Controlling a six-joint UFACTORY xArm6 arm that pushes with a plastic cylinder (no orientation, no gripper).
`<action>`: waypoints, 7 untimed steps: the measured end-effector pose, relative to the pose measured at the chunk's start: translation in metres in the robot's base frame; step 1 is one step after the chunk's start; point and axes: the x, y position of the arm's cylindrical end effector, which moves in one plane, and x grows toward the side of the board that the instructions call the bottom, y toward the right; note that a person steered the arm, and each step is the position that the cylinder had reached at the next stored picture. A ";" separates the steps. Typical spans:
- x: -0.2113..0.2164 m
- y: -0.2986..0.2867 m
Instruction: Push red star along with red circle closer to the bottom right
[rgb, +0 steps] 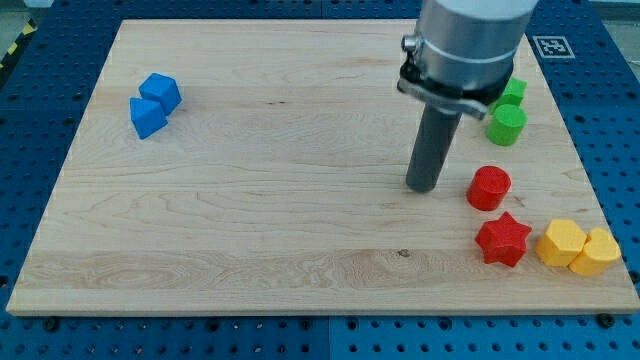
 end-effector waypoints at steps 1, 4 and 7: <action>-0.035 0.015; -0.006 0.056; 0.019 0.063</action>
